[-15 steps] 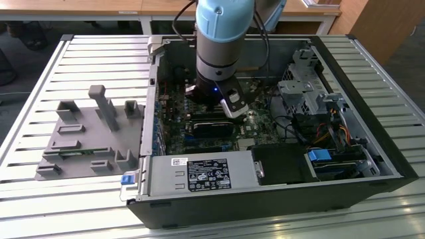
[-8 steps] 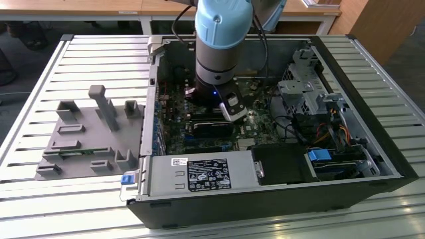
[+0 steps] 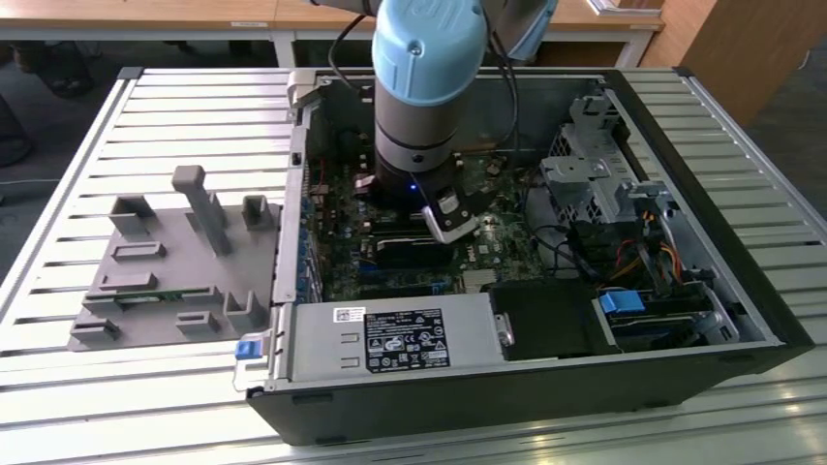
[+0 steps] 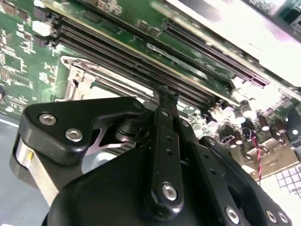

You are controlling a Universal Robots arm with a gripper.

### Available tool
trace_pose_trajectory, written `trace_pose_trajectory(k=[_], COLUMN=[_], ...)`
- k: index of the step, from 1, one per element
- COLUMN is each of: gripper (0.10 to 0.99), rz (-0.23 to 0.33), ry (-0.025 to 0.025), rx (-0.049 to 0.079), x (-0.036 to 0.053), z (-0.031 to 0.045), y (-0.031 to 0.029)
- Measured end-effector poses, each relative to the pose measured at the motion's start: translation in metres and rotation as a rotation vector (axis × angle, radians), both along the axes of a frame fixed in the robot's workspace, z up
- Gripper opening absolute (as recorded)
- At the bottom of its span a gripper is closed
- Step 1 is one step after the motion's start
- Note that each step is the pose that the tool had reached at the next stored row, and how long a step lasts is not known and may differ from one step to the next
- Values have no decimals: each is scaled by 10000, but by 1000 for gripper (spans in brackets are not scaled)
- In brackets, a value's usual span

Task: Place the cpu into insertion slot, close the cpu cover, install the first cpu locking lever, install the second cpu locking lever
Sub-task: 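Install the second cpu locking lever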

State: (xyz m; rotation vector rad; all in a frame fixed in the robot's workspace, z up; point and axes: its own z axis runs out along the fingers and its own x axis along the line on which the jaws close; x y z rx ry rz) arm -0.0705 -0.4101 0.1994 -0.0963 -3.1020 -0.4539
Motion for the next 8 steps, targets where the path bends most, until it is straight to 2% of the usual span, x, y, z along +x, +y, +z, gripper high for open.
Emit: trace_pose_trajectory(k=[8], gripper=[106], rz=[-1], ry=[-13], rx=[110], x=[-24], z=[-33], y=[-1])
